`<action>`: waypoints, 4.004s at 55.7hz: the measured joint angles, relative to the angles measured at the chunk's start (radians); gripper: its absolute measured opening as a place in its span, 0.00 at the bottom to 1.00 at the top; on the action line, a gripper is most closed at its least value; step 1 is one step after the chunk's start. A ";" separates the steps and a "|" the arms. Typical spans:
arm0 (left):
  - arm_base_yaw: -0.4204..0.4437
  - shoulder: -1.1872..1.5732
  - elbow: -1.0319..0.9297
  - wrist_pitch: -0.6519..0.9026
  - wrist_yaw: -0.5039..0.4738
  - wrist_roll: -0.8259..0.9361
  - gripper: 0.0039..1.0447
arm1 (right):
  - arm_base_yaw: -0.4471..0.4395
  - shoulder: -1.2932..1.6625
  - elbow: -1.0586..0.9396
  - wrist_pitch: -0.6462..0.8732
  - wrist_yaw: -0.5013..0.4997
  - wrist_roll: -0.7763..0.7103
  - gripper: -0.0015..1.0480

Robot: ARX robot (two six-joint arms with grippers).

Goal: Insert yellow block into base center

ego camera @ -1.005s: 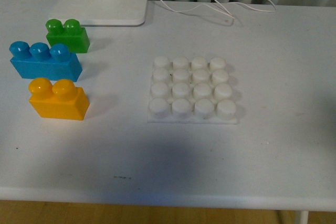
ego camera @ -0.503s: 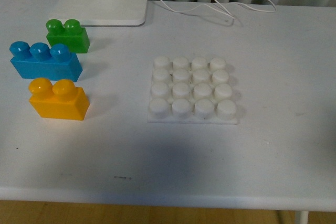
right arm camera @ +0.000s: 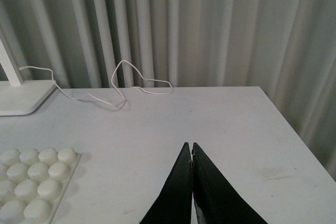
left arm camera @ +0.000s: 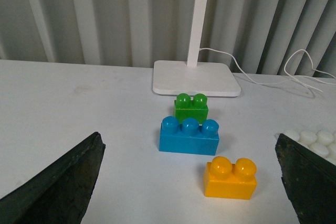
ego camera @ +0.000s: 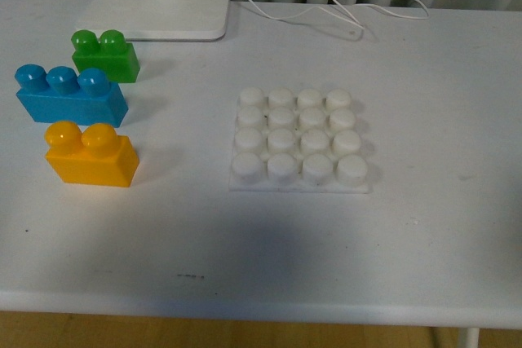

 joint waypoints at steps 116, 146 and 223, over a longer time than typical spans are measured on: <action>-0.241 1.416 0.525 0.167 -0.090 -0.196 0.94 | 0.000 -0.225 0.000 -0.232 -0.003 -0.002 0.91; -0.266 1.546 0.527 0.220 -0.113 -0.180 0.94 | 0.000 -0.225 0.000 -0.232 -0.003 -0.002 0.91; -0.296 1.502 0.547 0.161 -0.048 -0.193 0.63 | 0.000 -0.225 0.000 -0.232 -0.003 -0.002 0.91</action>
